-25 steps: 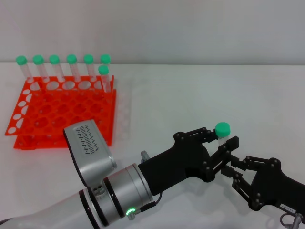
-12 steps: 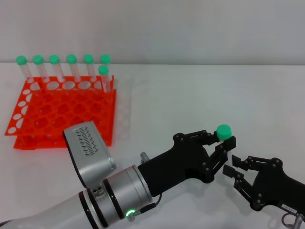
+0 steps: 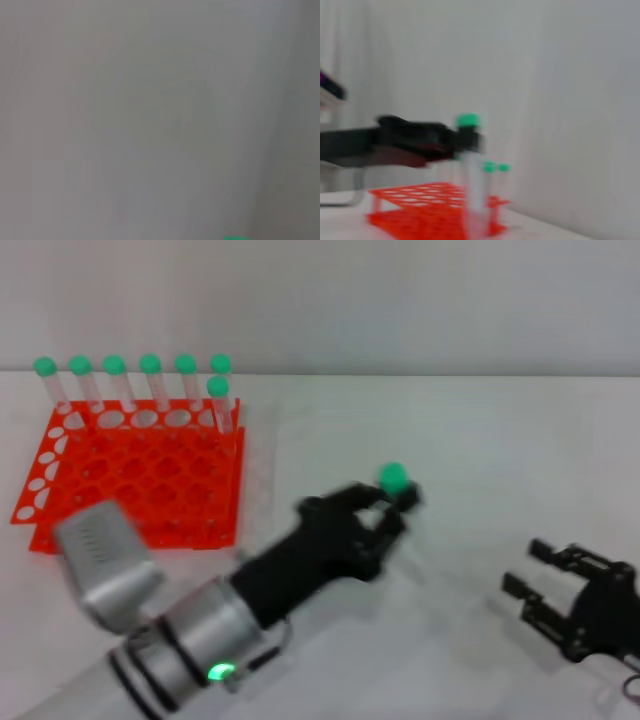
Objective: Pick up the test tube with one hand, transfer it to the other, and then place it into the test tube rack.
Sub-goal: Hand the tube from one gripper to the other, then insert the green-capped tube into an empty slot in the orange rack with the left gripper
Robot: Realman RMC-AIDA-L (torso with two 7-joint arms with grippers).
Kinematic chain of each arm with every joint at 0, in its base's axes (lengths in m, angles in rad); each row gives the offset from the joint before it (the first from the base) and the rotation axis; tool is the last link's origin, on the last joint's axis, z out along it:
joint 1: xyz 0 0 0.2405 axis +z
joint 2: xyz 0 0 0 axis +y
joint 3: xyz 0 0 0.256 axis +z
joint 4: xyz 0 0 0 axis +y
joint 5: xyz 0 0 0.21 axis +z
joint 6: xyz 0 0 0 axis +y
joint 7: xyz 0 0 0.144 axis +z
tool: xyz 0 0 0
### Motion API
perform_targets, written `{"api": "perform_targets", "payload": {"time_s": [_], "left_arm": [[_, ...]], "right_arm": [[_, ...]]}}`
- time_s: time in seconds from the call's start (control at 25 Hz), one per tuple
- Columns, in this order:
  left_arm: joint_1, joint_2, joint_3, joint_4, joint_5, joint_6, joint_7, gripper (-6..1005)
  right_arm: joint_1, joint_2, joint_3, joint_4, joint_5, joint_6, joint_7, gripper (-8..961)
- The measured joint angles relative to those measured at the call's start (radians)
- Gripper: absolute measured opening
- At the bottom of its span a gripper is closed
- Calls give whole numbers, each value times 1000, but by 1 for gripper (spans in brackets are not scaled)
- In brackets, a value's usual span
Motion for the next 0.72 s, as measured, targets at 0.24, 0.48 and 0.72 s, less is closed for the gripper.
{"api": "perform_targets", "payload": {"time_s": [0.24,0.48,0.72], "left_arm": [[75,1,-182,119,-8,-151,4,224],[101,0,-423,216,-10,-201,59,231],[22,5,-562,292,-11,-172,78,238]], "right_arm": [[-22,-1,263,66,1,-14,-24,552],[-20,3,529,110,0,-10,-49,681],[-9,4,661,112,0,-9,-59,849]]}}
